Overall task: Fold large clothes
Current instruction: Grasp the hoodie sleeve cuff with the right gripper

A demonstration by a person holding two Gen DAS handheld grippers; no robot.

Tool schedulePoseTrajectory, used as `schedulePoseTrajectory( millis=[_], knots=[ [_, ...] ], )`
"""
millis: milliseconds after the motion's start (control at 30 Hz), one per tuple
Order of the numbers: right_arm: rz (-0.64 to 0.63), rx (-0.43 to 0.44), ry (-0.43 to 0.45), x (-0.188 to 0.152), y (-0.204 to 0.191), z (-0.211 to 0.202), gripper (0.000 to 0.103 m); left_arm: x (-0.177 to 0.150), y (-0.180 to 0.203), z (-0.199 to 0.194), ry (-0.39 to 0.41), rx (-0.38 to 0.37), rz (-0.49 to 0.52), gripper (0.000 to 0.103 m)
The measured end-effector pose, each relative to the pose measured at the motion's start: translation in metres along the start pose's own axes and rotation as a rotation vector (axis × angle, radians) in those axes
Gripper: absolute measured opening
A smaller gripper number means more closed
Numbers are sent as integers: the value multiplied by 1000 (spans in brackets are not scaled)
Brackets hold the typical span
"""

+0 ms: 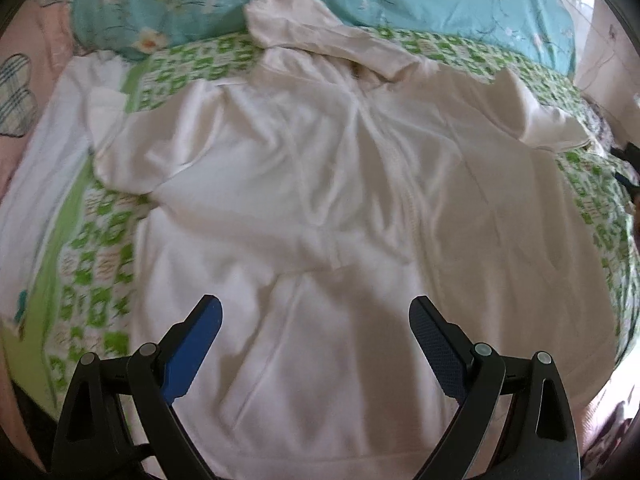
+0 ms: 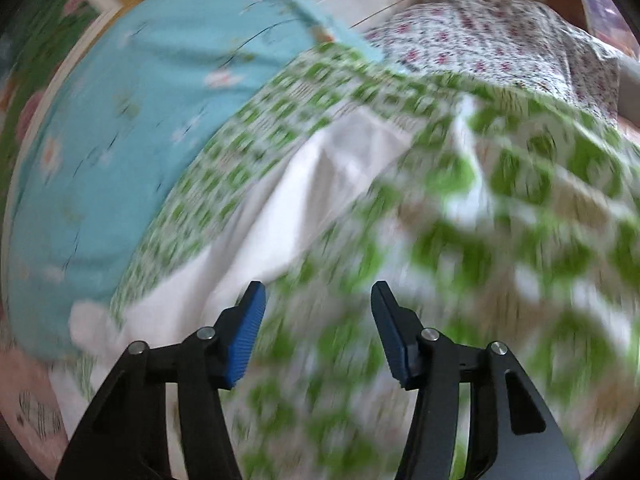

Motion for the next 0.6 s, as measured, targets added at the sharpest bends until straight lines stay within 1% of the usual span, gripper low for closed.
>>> schedulePoseTrajectory(
  millis=[67,133,233,267,300,333,367,400,467,500,533,567,600],
  knots=[
    [31,-19,18,23,10,16,56,6,9,5,-6,-14,14,95],
    [55,-41,18,38,20,29,56,13,18,10,-11,-34,19,95],
    [109,-46,15,50,33,48,55,21,26,20,-33,-18,40,95],
    [116,-58,32,55,37,53,45,23,29,22,-37,-22,41,95],
    [114,-68,42,56,39,54,38,23,28,27,-49,-7,52,95],
    [113,-67,51,61,40,57,24,25,30,26,-43,-19,44,95],
    [113,-58,52,63,40,59,6,27,30,26,-42,-21,42,95],
    [106,-40,58,63,35,58,7,28,30,29,-45,-13,47,95],
    [51,11,69,61,13,52,7,27,29,29,-43,-24,40,95],
    [16,48,63,57,-2,49,7,27,28,30,-44,-24,40,95],
    [-30,106,40,48,-27,45,6,26,27,32,-47,-22,42,95],
    [-53,134,25,42,-40,44,6,25,25,34,-48,-23,41,95],
    [-107,188,-7,27,-69,42,6,25,23,34,-50,-25,36,95]
  ],
)
Point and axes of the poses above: each gripper's, at about its wrist camera, not at the fingertips, and z roughly the way its jaws point, y to its right, x to its top, the point moved 4 cm from there along z, roughly the way its jaws point, and after that the axes turned 13 degrees about x, right-handed, at the moved point
